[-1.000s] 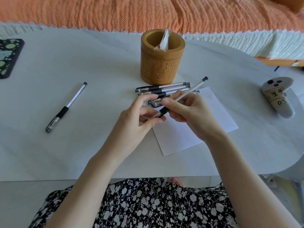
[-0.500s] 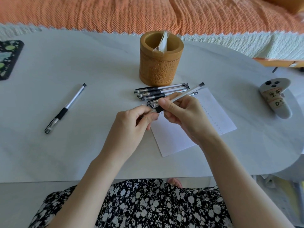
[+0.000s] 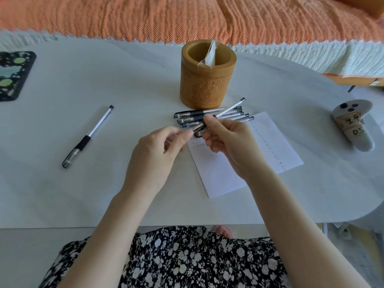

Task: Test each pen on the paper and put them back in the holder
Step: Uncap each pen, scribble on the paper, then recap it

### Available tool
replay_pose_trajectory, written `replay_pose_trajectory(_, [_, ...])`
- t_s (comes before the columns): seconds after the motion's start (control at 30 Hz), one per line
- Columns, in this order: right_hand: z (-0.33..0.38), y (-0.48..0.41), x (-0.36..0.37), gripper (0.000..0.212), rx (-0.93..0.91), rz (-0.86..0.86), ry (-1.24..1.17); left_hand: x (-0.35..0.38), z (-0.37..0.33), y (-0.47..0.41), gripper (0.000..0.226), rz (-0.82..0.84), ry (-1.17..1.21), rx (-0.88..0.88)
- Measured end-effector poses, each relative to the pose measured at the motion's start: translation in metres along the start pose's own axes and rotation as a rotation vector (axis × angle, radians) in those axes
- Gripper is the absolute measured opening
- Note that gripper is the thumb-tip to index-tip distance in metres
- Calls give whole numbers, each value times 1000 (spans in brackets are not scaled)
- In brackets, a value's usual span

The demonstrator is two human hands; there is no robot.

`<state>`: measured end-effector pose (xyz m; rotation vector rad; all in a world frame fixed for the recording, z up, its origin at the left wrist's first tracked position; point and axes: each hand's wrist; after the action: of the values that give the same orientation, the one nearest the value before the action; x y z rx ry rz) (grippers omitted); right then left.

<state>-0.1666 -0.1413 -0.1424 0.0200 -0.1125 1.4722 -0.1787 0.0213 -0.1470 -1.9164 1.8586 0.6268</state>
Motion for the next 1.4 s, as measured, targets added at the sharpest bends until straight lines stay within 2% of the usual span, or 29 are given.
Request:
replay_pose_trajectory(0.2, [4,-19,3,39,-41,-85,165,-12,14,-8,21,-136,-59,-20])
replay_pose_trajectory(0.3, [2,-22,3,33,-88,-96,304,-17,18,-11,16,-203,-78,-22])
replay_pose_trajectory(0.43, [0,-16,0,22,-117,-79,352,-33,33,-21,18,-360,-216,-12])
replay_pose_trajectory(0.53, [1,-10,-4,19,-124,-62,344,-45,41,-25,27,-440,-367,-138])
replay_pose_trajectory(0.67, [2,-6,-8,20,-136,-49,324,-54,50,-26,35,-467,-402,-249])
replay_pose_trajectory(0.8, [2,-4,-9,20,-143,-58,301,-57,55,-27,32,-440,-442,-327])
replay_pose_trajectory(0.9, [0,-4,-8,20,-144,-53,288,-60,60,-28,30,-456,-409,-270])
replay_pose_trajectory(1.03, [-1,-4,-6,22,-139,-36,284,-57,57,-28,29,-419,-249,-187])
replay_pose_trajectory(1.17, [0,-1,0,20,-127,6,216,-43,29,-17,18,-269,54,-99])
replay_pose_trajectory(1.27, [4,2,5,29,-92,130,135,-31,6,-5,16,-98,227,34])
replay_pose_trajectory(1.33, [6,4,8,31,-99,214,103,-21,-3,1,19,3,278,91])
replay_pose_trajectory(1.4, [7,5,8,28,-118,221,55,-12,-6,5,22,47,295,104])
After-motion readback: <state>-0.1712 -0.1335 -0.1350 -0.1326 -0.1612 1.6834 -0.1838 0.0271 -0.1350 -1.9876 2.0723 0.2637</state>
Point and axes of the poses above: each hand's wrist, its own y-axis away from the middle knuckle, its own x-axis out of the palm, z = x × y, and after that the axes turned 14 degrees about -x, right-handed
